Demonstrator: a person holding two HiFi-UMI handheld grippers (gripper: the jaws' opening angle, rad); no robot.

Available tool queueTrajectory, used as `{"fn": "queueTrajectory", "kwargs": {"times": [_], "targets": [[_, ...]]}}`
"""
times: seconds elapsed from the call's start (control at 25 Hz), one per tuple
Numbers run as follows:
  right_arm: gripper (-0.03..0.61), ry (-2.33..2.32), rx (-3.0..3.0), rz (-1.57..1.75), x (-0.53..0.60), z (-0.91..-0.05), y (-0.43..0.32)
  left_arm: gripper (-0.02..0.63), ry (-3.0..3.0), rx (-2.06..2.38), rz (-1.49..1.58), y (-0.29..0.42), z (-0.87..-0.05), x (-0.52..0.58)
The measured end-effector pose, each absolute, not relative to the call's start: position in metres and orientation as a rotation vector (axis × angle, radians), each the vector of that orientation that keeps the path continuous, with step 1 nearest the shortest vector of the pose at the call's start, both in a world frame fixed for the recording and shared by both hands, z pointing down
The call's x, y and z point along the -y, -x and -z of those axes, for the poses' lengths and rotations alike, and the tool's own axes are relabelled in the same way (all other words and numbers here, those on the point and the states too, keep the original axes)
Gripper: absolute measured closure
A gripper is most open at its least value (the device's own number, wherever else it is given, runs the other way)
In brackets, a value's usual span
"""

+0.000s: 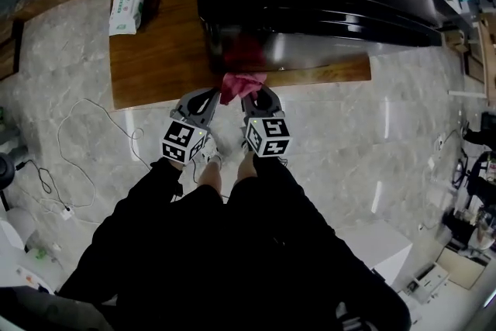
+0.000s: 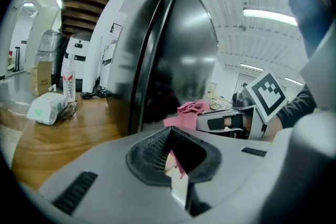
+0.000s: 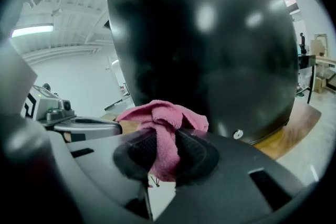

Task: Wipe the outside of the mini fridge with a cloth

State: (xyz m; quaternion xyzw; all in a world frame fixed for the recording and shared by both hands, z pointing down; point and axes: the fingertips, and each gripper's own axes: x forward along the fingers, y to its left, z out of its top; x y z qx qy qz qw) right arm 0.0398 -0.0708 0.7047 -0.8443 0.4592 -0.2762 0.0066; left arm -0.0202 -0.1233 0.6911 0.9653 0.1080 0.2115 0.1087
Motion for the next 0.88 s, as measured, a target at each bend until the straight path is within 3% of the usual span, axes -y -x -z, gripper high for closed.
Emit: {"fn": "queueTrajectory", "kwargs": {"times": [0.44,0.88], "targets": [[0.502,2.787,-1.354,0.324,-0.017,-0.475,-0.041,0.607,-2.938,-0.636,-0.183,0.005,-0.479,0.043],[0.502,2.847,-1.250,0.054,-0.102,-0.374,-0.122,0.607,-2.974,-0.752,0.048,-0.063,-0.370,-0.041]]}}
